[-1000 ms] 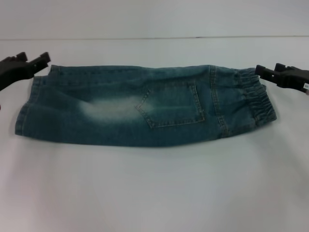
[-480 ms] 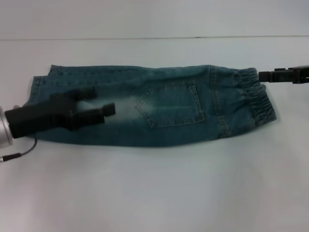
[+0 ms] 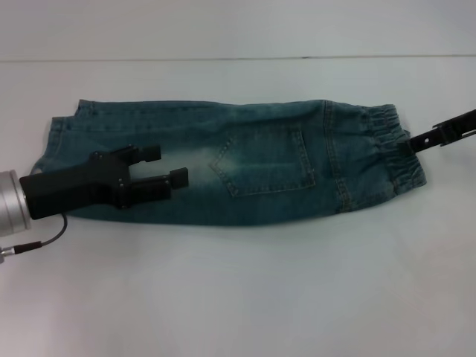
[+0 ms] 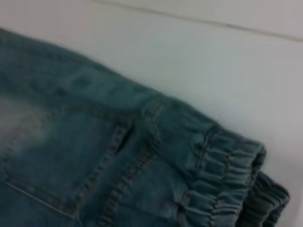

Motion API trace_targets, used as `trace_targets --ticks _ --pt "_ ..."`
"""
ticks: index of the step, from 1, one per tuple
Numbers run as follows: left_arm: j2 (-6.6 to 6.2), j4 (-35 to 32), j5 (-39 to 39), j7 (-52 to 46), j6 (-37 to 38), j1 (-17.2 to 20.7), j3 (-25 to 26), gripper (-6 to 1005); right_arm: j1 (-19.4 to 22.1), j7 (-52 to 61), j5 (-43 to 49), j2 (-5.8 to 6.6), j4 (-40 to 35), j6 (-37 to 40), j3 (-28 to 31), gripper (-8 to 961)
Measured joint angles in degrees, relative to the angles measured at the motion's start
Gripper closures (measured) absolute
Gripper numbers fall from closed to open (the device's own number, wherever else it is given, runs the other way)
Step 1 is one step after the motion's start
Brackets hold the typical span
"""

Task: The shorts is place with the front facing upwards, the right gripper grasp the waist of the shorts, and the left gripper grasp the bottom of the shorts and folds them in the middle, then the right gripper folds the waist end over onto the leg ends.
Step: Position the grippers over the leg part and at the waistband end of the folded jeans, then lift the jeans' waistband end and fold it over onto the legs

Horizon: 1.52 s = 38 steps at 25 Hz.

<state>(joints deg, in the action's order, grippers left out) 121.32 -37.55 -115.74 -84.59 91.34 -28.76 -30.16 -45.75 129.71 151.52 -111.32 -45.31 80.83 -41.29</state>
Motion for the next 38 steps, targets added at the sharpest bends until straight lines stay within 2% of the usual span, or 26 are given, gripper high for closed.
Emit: trace_targets --ticks 9,18,23,30,34,36,38 --pt "0.08 0.7 0.1 -0.2 -0.4 -0.4 0.0 90 -1.1 -1.1 0.9 -0.86 5.7 -5.0 -2.2 150" --pt "0.21 0.7 0.5 0.0 -1.1 -0.4 0.5 122 -1.5 -5.4 0.3 -3.01 7.3 -6.8 -2.2 179" --pt "0.3 1.3 0.5 0.2 -1.4 -0.4 0.5 139 -1.4 -5.9 -0.1 -3.0 6.9 -5.9 -2.2 408" --pt "0.42 1.5 0.9 0.4 -1.9 -0.5 0.5 164 -1.3 -6.6 -0.1 -2.83 6.8 -5.2 -2.2 656" --pt "1.64 1.9 4.0 2.9 -2.8 -0.8 0.6 178 -1.1 -7.3 -0.5 -2.41 6.6 -4.0 -1.7 799" --pt "2.44 3.0 7.2 6.3 -4.7 -0.8 0.5 185 -0.9 -7.5 -1.6 -2.14 5.9 -2.6 -1.7 806" --pt "2.71 5.7 10.9 11.2 -7.4 -1.4 0.7 192 -0.5 -7.3 -3.1 -1.85 4.8 -0.9 -1.6 814"
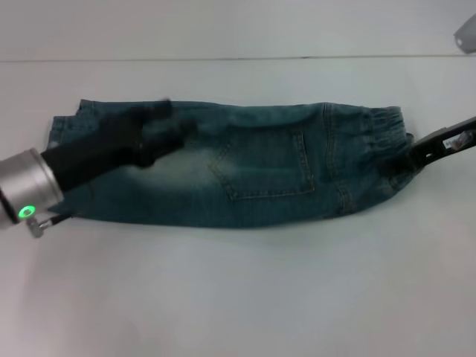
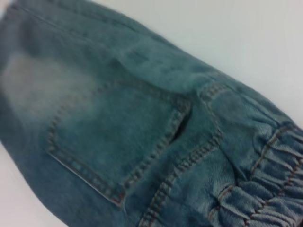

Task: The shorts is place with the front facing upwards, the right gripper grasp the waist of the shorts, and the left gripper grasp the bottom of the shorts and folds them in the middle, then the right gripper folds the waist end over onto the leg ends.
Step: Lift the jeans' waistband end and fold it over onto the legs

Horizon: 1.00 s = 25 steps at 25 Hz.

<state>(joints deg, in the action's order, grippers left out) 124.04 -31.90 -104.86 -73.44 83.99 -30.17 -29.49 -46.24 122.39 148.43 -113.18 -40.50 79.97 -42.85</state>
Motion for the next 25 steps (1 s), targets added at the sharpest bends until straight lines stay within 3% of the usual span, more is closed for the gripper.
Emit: trace_targets --ticks 3,7,11,15,17,25 --pt "0.21 7.1 8.5 11.9 -5.2 -1.6 0.6 271 0.8 0.9 -3.2 0.49 -2.7 4.4 1.1 824" --pt "0.4 19.4 22.0 35.2 -14.5 -5.5 0.7 421 1.1 1.0 -6.3 0.91 -6.3 10.8 4.0 828" --pt "0.59 29.5 32.1 55.0 -19.1 -8.9 3.3 611 1.1 1.5 -9.0 1.21 -9.0 15.6 6.3 827" --pt "0.59 37.4 33.3 74.6 -19.4 -10.3 6.9 801 1.2 2.2 -11.4 1.49 -11.4 18.0 7.1 827" --pt "0.59 38.9 33.1 77.8 -19.4 -10.3 7.3 897 1.1 2.6 -12.2 1.63 -12.2 18.8 7.2 829" --pt "0.59 44.2 28.8 85.8 -23.2 -10.4 7.1 974 0.0 4.1 -14.2 1.65 -14.7 20.4 7.2 833"
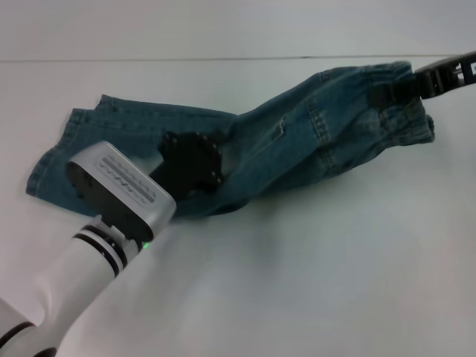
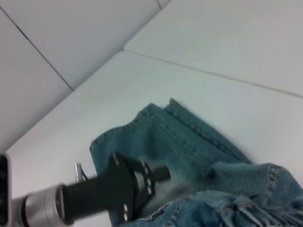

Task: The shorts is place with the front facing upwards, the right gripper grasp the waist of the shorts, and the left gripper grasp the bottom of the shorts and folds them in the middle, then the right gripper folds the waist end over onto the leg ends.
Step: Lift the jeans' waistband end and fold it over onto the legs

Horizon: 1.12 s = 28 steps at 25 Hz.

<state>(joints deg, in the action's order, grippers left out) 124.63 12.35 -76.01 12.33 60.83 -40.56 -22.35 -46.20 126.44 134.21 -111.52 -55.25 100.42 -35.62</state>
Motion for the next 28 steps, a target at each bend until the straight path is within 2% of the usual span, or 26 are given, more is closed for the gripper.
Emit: trace_targets --ticks 3,11,23,28 --pt "0.0 1.7 -0.9 0.1 -0.8 -0.4 0.6 1003 -0.7 0.5 -0.2 -0.06 -1.5 1.0 0.0 833" --pt "0.0 6.6 -6.1 -0.3 -3.6 -3.2 2.2 998 -3.6 1.5 -0.7 -0.68 -3.6 3.1 -0.4 832" --pt "0.0 14.6 -26.1 -0.3 -8.1 -3.3 17.7 997 -6.5 1.9 -0.7 -1.71 -4.3 3.8 -2.4 832" --pt "0.0 16.1 -29.3 -2.1 -9.8 -3.1 20.0 996 -6.7 1.8 -0.5 -1.75 -4.3 3.5 -2.8 833"
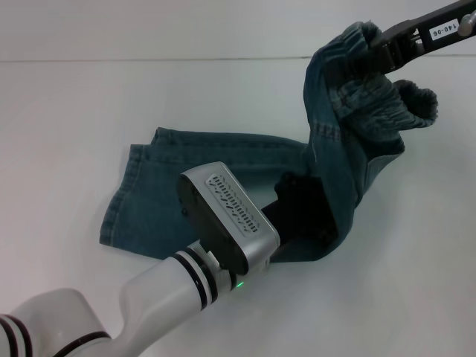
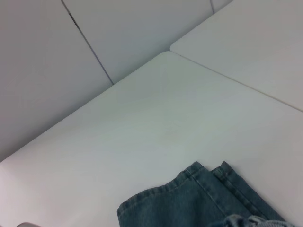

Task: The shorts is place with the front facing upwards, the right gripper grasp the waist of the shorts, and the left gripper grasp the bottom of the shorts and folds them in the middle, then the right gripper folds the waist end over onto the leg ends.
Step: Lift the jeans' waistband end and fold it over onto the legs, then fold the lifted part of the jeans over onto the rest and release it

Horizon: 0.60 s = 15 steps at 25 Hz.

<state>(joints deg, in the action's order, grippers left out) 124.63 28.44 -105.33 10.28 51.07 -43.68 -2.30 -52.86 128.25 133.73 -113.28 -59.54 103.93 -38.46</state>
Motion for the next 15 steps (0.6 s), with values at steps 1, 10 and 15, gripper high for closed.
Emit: trace_targets --ticks 1,10,15 --pt "0.0 0.0 -0.4 -0.9 0.0 0.0 0.1 996 0.0 -0.1 0.0 -0.01 0.1 -0.1 -0.1 834" --pt "0.01 -2.2 -1.3 -3.8 7.2 7.8 2.9 995 0.5 -0.6 0.1 -0.01 0.7 -1.5 -1.8 838" --pt "-0.01 -6.4 -1.2 -8.4 14.4 13.5 5.8 994 0.3 -0.7 0.2 -0.01 2.0 -3.2 -2.9 837"
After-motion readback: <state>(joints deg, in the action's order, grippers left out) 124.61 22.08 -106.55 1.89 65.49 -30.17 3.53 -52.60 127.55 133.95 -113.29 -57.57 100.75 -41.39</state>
